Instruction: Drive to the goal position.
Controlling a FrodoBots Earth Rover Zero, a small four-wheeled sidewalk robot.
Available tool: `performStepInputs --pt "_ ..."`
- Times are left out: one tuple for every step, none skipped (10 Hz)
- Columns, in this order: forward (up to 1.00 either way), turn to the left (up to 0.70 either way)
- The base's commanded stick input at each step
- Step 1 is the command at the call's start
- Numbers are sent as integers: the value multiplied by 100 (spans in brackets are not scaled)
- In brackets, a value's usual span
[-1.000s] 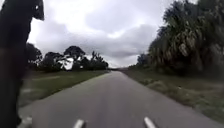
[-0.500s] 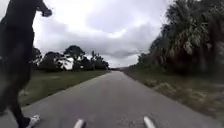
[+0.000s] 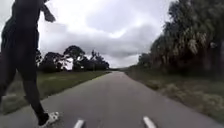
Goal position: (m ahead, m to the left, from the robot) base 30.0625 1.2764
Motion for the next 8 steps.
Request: performStepInputs --pt "70 0" --pt "70 0" --pt "70 0" --pt "70 0" --pt "70 0" --pt "70 0" --pt "70 0" --pt "70 0"
